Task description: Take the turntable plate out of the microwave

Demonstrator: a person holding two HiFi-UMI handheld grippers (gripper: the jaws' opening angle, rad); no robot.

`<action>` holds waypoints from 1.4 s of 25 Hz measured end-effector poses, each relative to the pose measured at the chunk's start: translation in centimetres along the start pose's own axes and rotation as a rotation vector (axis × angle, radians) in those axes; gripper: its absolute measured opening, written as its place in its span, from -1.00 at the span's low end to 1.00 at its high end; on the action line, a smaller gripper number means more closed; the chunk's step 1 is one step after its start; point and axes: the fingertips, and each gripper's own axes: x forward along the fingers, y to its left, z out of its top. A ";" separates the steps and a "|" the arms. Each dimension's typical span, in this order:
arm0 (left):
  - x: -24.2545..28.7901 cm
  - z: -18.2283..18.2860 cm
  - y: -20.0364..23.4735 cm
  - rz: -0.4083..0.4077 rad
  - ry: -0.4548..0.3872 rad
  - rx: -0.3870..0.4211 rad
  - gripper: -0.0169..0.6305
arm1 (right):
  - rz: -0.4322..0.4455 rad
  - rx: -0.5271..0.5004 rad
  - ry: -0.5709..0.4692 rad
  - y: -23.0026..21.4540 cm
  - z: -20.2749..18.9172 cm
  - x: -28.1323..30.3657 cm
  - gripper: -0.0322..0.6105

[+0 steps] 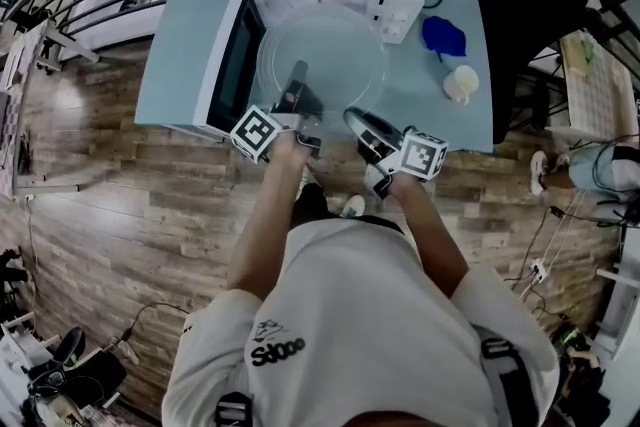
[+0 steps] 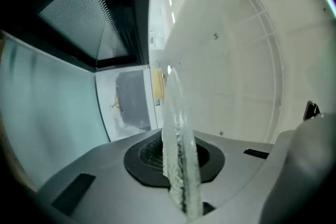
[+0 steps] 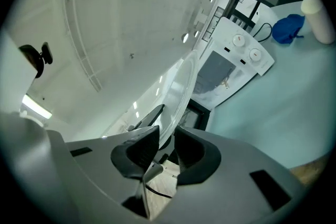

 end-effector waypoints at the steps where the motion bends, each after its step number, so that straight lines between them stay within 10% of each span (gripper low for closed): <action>1: -0.1 0.2 -1.2 -0.016 -0.009 0.007 -0.83 | 0.011 0.008 -0.010 0.8 0.3 -0.1 -0.65; 16: -2.9 -0.6 -14.2 -0.196 -0.070 0.077 -0.83 | 0.208 -0.020 -0.066 11.3 3.6 -2.0 -0.70; 35: -3.3 -1.3 -15.0 -0.215 -0.047 0.107 -0.83 | 0.281 -0.067 -0.069 12.8 4.1 -1.7 -0.75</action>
